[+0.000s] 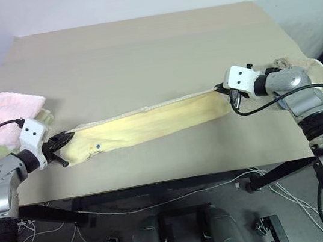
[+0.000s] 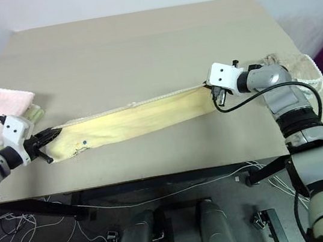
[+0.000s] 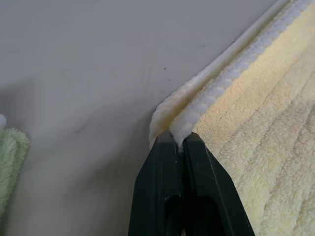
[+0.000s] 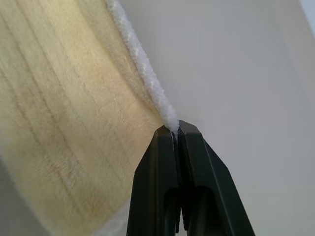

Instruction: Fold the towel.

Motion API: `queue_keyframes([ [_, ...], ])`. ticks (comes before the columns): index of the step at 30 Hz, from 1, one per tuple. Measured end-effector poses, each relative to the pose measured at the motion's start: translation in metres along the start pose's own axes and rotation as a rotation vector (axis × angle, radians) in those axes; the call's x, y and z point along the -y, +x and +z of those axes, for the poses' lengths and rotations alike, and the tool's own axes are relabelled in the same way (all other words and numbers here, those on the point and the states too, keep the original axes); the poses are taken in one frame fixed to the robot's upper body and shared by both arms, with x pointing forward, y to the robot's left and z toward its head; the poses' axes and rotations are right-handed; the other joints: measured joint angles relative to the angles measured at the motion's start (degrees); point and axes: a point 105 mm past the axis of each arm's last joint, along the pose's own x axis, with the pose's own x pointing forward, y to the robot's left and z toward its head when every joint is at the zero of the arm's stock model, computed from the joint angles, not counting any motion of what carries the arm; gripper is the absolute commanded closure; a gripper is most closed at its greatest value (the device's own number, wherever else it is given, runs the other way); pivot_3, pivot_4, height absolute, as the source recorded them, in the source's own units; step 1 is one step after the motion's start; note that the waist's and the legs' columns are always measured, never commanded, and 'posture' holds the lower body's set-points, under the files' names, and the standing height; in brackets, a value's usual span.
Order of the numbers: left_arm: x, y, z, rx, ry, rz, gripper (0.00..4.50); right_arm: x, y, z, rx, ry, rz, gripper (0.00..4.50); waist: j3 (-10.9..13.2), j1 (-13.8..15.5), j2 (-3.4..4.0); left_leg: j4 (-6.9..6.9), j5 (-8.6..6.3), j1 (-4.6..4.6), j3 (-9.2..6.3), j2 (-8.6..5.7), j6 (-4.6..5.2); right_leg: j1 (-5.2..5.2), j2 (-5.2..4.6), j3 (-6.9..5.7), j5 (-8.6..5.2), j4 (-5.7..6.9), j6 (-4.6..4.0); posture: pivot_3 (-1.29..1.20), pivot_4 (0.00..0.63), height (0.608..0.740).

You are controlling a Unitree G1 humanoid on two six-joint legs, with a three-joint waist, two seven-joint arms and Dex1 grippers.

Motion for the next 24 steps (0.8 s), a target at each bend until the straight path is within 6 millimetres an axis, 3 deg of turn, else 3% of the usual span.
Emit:
queue_keyframes([
  [1,0.001,0.001,-0.002,-0.004,-0.002,-0.001,4.50,0.000,0.001,-0.002,-0.005,0.006,0.001,4.48,0.0,0.0,0.00,0.00,0.00,0.00,0.00,0.00,0.00,0.00,0.00,0.00,0.00,0.01,0.00,0.00,0.150,0.740],
  [4,0.002,0.004,-0.003,0.001,-0.016,-0.002,3.78,-0.001,0.002,-0.006,-0.010,0.011,0.006,3.81,0.0,0.0,0.00,0.01,0.00,0.01,0.00,0.01,0.00,0.00,0.01,0.00,0.00,0.06,0.00,0.00,0.150,0.740],
  [11,-0.001,0.008,0.003,0.044,-0.052,0.022,1.35,0.000,0.001,-0.010,-0.018,0.022,-0.004,1.41,0.0,-0.1,0.00,0.04,0.01,0.02,0.00,0.01,0.00,-0.01,0.00,0.02,-0.01,0.16,0.01,0.00,0.150,0.740],
  [15,-0.006,0.008,0.003,0.051,-0.060,0.066,0.00,0.010,-0.008,-0.008,-0.004,0.018,-0.063,0.02,0.0,0.0,0.00,0.05,0.00,0.03,0.00,0.00,0.00,-0.01,-0.03,0.02,-0.01,0.18,0.01,0.00,0.150,0.740],
  [21,-0.022,0.000,0.006,0.076,-0.070,0.174,0.00,0.024,-0.037,-0.009,0.009,0.050,-0.214,0.02,0.0,0.2,0.00,0.04,0.00,0.03,-0.02,0.00,-0.01,-0.01,-0.08,0.02,-0.01,0.18,0.01,0.00,0.150,0.740],
  [24,-0.033,-0.008,0.013,0.117,-0.060,0.243,0.00,0.013,-0.053,-0.013,0.053,0.246,-0.267,0.02,0.0,0.3,-0.02,0.06,0.00,0.03,-0.07,0.01,-0.01,0.01,-0.15,0.03,-0.01,0.19,0.01,0.00,0.150,0.740],
])
